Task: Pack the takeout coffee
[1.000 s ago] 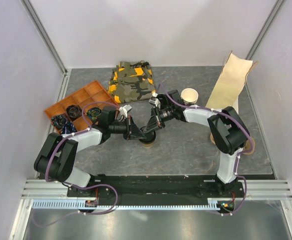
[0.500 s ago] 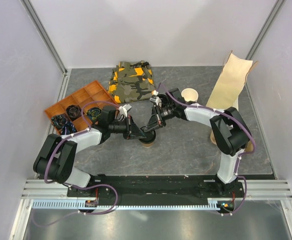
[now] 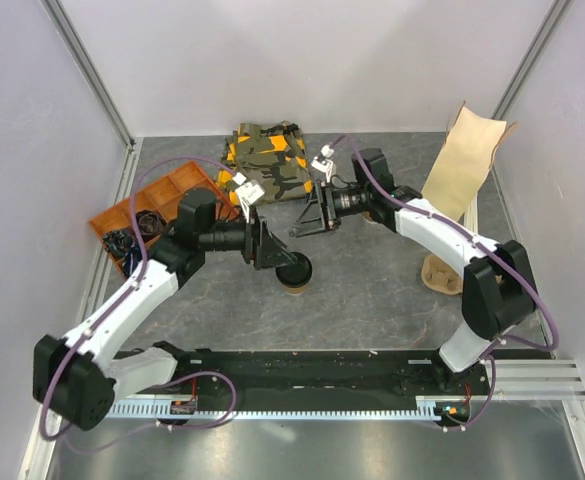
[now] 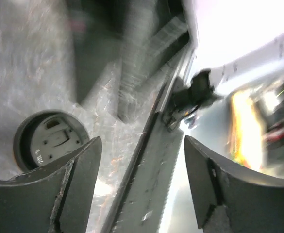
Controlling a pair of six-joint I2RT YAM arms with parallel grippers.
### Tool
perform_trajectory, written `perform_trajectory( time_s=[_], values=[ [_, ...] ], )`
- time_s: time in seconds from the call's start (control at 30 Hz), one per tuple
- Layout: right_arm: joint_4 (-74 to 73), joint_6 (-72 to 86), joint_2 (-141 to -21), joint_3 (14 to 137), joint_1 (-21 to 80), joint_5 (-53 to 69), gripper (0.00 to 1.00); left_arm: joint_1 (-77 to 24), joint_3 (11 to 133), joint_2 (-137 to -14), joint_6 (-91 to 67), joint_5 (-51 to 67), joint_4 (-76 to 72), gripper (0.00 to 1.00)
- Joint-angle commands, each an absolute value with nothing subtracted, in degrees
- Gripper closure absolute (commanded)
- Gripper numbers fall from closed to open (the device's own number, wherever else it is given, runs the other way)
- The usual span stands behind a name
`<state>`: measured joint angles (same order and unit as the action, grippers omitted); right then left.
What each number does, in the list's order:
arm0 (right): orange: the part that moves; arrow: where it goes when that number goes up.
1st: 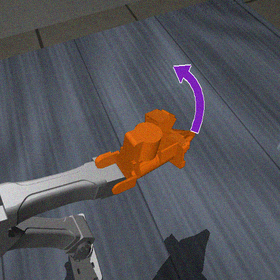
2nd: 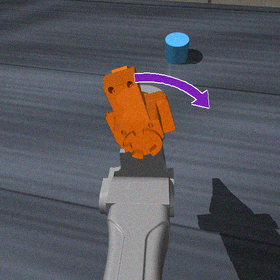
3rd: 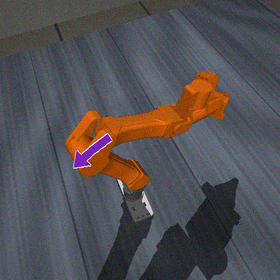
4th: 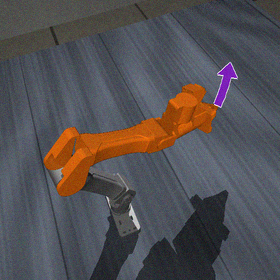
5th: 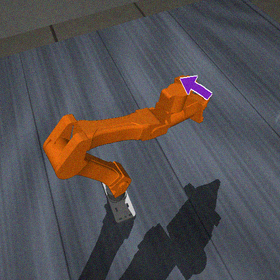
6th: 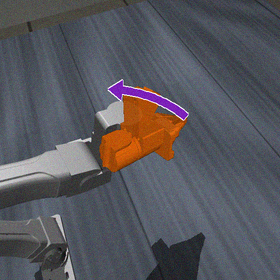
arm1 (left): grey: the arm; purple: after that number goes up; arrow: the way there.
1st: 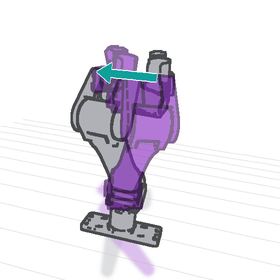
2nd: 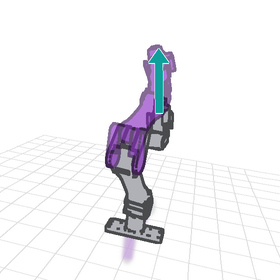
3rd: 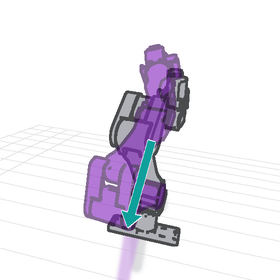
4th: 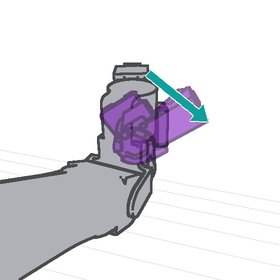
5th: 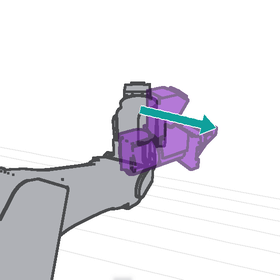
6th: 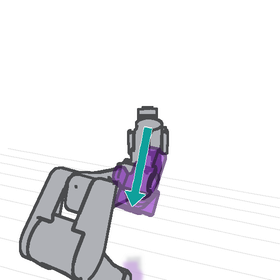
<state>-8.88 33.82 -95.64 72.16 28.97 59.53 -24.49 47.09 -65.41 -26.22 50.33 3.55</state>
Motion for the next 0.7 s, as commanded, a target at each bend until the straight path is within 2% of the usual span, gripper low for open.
perform_trajectory(
  time_s=[0.0, 0.03, 0.13, 0.27, 0.4, 0.5, 0.57, 0.6, 0.63, 0.67],
  values=[
    [-12.4, 31.6, -91.1, 73.7, 25.1, 56.8, 0.32, -32.7, 53.5, -57.1, 14.2, 44.9, 28.9, 0.22],
    [-12.9, 31.1, -90.7, 73.7, 23.7, 56.3, 0.23, -34.9, 53.2, -55.6, 18.0, 39.1, 30.5, 0.22],
    [-17.3, 26.2, -87.8, 73.5, 21.7, 53.1, 0.16, -44.8, 49.9, -49.7, 33.1, 29.6, 34.8, 0.21],
    [-24.8, 20.2, -83.9, 70.1, 20.9, 48.8, 0.12, -57.2, 48.3, -49.2, 55.8, 21.7, 39.2, 0.21],
    [-26.9, 17.4, -81.8, 67.7, 20.0, 46.3, 0.12, -67.0, 47.1, -56.3, 68.8, 10.4, 38.7, 0.25],
    [-29.7, 14.3, -81.4, 68.0, 19.4, 45.7, 0.16, -67.9, 50.6, -59.3, 63.9, 9.8, 36.7, 0.37],
    [-30.0, 14.1, -80.4, 67.4, 19.5, 46.7, 0.20, -65.3, 53.9, -59.1, 52.7, 15.4, 36.8, 0.39],
    [-29.6, 14.5, -80.1, 67.2, 19.5, 48.1, 0.25, -63.3, 54.4, -56.8, 48.2, 22.2, 36.4, 0.39],
    [-28.4, 15.2, -80.1, 66.5, 19.5, 50.3, 0.28, -60.8, 54.5, -55.2, 37.9, 25.7, 35.3, 0.38],
    [-27.8, 15.7, -80.2, 66.2, 19.6, 51.4, 0.32, -54.0, 53.4, -53.7, 32.4, 28.8, 31.9, 0.38]
  ],
)
